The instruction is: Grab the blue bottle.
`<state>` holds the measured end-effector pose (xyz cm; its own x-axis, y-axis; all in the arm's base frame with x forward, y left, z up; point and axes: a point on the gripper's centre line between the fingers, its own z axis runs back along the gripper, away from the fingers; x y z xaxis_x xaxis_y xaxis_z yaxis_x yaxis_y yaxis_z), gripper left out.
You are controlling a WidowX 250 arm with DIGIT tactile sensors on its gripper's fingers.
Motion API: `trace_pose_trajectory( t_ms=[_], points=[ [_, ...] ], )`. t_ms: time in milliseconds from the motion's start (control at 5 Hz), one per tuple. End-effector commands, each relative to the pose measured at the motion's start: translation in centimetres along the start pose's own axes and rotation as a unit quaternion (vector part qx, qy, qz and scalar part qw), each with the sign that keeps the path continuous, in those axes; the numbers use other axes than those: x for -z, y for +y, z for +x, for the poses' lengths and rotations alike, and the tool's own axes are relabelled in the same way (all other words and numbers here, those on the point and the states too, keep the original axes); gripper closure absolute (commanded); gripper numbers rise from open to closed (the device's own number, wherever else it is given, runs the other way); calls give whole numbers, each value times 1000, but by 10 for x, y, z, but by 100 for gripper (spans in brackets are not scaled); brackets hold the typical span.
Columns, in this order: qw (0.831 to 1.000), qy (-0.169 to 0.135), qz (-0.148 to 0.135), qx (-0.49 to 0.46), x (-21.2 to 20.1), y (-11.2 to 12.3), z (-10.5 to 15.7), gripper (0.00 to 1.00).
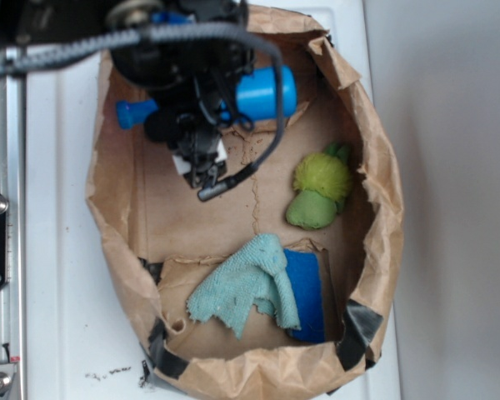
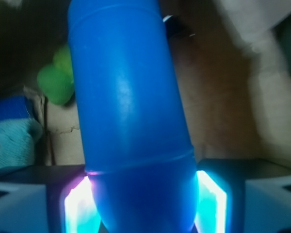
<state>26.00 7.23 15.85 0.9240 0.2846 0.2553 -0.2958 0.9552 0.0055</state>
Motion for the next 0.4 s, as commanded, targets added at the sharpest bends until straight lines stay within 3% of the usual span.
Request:
trace_pose_trajectory(
  t_ms=[0, 200],
  points=[
    [998, 6, -21, 51, -73, -9, -4, 100],
    [997, -40, -38, 57, -82, -13, -29, 100]
  ],
)
